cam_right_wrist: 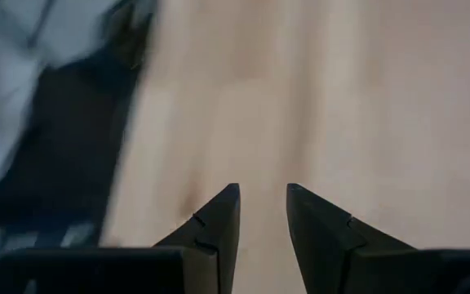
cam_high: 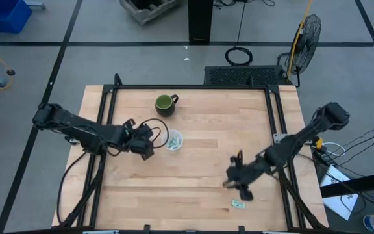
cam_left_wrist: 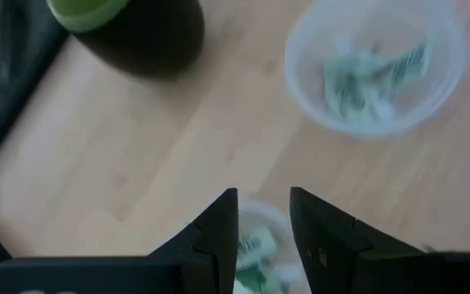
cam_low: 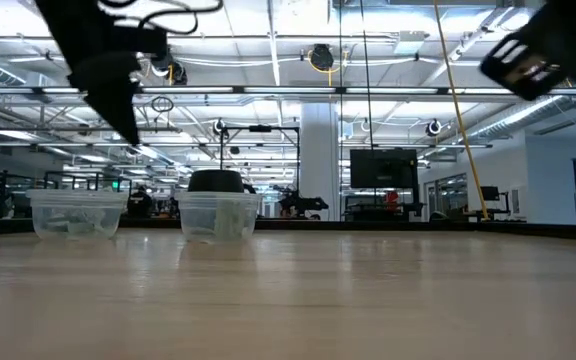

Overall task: Pick and place Stevia / Truvia into bins
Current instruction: Put the stevia pocket in the right plastic container

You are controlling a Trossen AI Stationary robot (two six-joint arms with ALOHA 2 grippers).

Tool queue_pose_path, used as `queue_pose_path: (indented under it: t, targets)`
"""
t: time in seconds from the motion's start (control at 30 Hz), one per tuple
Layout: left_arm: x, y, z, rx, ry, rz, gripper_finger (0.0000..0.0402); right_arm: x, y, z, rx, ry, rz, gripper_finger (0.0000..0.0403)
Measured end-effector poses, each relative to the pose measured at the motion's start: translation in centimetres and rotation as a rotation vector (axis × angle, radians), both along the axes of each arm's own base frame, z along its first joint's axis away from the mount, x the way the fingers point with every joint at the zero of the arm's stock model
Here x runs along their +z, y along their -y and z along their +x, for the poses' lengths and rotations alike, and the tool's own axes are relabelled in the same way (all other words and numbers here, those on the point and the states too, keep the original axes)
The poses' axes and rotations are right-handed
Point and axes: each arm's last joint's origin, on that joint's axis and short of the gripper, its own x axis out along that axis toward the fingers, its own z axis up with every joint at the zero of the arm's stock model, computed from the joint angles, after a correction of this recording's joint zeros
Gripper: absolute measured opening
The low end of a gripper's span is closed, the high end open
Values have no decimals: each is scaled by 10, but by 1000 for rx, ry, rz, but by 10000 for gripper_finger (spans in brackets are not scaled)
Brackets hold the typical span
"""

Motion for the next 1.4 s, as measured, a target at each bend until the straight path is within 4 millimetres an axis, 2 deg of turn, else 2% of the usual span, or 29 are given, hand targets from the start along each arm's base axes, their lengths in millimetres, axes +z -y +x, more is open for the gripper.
queue_pose_path:
  t: [0.1, 0.2, 0.33, 0.5, 0.63, 0.9, 1.4]
  targets:
    - [14, 0, 6, -14, 44, 33, 118, -5, -15, -8, 168, -25, -12, 98]
    - [21, 1, 9, -22, 73, 30, 118, -14, -23, -13, 235, -52, -65, 98]
    - [23, 2, 13, -22, 112, 22, 117, -30, -28, -12, 212, -99, -129, 98]
    - [23, 2, 13, -23, 115, 22, 117, -58, -33, -7, 164, -198, -148, 98]
    - [23, 2, 13, -44, 103, 35, 117, -73, -38, -3, 140, -236, -118, 98]
    - [23, 2, 13, -65, 93, 45, 117, -77, -48, 1, 94, -236, -22, 98]
    - [23, 2, 13, -62, 95, 44, 117, -97, -53, 0, 175, -257, -123, 94]
